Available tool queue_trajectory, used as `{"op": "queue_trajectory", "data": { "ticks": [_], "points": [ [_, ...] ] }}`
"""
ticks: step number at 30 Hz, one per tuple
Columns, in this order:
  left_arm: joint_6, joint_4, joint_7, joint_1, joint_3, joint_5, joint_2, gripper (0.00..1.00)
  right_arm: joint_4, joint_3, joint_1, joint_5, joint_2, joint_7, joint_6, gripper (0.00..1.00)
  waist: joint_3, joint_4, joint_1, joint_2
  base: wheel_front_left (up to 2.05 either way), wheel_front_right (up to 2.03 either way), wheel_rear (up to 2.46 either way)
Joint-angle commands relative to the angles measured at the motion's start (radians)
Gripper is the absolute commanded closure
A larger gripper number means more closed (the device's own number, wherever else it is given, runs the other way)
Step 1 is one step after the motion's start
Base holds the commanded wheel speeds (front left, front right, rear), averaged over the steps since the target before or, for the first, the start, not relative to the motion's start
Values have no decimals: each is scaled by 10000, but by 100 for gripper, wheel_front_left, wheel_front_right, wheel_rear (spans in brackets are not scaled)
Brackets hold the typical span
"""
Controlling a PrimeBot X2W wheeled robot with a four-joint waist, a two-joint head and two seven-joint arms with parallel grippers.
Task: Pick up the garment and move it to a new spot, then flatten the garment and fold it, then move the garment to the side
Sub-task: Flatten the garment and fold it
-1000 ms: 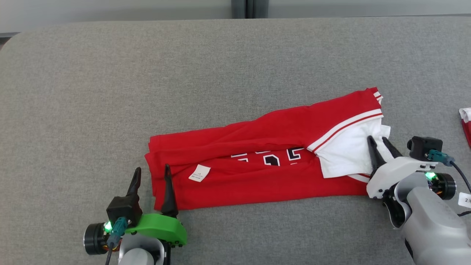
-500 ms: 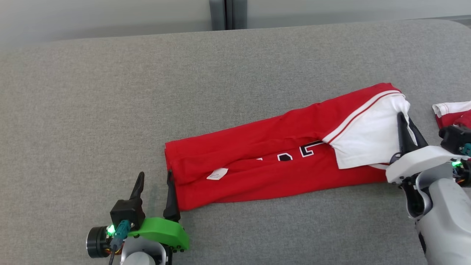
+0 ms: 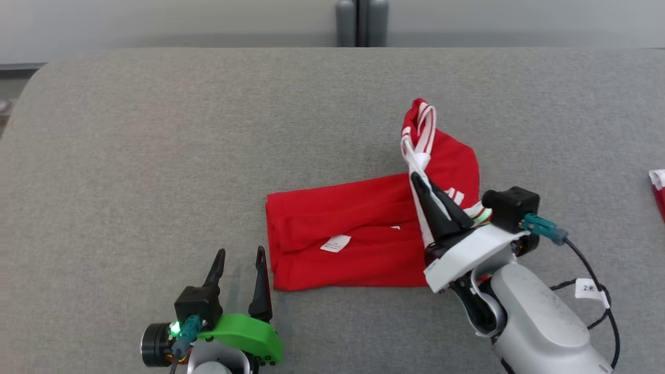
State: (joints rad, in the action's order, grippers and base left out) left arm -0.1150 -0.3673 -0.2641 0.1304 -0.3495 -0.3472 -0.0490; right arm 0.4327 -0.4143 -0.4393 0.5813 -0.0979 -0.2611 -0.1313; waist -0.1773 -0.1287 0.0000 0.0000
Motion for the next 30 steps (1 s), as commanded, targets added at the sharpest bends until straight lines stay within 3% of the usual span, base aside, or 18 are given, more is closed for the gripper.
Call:
{"op": "queue_trajectory", "data": {
  "ticks": [1,10,11,12,13,14,19,30],
  "points": [
    [-33,-33,5,-127,-58,-73,-40,0,91,-233,-192,96,11,-12,14,100,41,-778,0,0,0,0,0],
    [-180,58,5,-162,-518,-289,-37,0,1232,-1489,-891,429,373,-35,14,100,-12,-1976,0,0,0,0,0],
    [-191,68,5,-165,-536,-287,-37,0,1325,-1595,-954,478,392,-36,12,94,-10,-1997,0,0,0,0,0],
    [-209,89,5,-177,-541,-298,-37,0,1416,-1682,-1017,576,406,-39,14,60,-2,-1998,0,0,0,0,0],
    [-243,102,5,-189,-519,-300,-37,0,1412,-1739,-1064,682,415,-41,14,36,13,-1963,0,0,0,0,0],
    [-254,109,5,-185,-493,-290,-36,0,1323,-1780,-1109,796,423,-43,14,0,24,-1889,0,0,0,0,0],
    [-199,77,5,-143,-274,-138,-37,0,979,-1250,-1016,616,420,-43,14,0,153,-1175,0,0,0,0,0],
    [-90,-33,5,178,291,486,-40,0,647,2515,435,-2532,236,-45,14,0,435,912,0,0,0,0,0]
  ]
}}
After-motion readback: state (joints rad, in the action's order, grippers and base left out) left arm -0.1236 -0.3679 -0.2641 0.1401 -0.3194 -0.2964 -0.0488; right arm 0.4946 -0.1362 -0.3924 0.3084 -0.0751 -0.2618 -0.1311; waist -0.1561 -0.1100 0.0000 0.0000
